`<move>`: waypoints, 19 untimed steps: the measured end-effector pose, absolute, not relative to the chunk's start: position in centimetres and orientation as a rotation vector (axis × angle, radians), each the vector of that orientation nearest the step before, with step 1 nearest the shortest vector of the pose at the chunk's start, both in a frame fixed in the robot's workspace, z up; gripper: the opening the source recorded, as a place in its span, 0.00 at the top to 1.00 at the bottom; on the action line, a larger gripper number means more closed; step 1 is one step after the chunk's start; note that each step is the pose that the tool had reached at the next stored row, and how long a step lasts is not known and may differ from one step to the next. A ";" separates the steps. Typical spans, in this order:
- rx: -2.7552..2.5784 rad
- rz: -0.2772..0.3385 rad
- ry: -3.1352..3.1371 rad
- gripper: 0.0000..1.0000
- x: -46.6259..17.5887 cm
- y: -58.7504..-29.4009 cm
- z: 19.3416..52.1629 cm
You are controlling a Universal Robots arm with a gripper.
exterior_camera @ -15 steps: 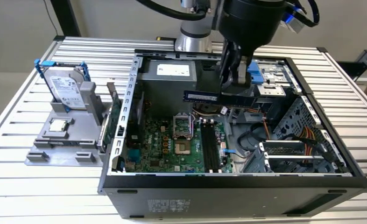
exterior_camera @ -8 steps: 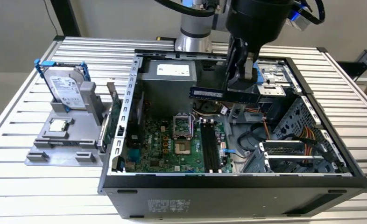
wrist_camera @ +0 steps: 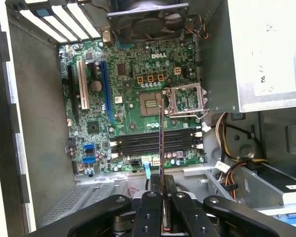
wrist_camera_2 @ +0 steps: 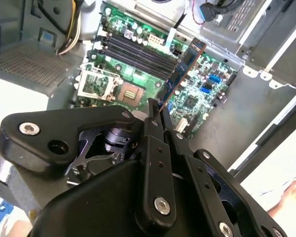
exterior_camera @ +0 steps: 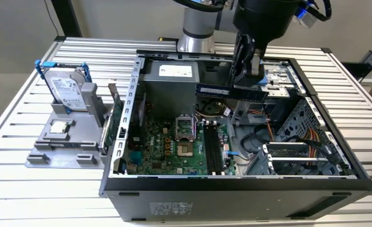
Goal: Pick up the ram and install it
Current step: 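Pick up the ram and move it above insertion slot, then insert the ram into the slot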
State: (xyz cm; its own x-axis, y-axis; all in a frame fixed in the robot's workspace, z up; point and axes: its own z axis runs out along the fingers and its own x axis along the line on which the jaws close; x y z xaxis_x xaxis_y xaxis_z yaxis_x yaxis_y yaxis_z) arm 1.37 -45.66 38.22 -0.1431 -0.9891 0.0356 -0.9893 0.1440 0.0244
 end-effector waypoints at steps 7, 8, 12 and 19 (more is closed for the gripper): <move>2.018 0.008 -2.352 1.00 2.0 -44.7 38.2; 2.017 0.008 -2.352 1.00 2.1 -44.5 38.2; 2.014 0.008 -2.355 1.00 2.4 -43.9 38.2; 2.012 0.008 -2.356 1.00 2.7 -43.4 38.2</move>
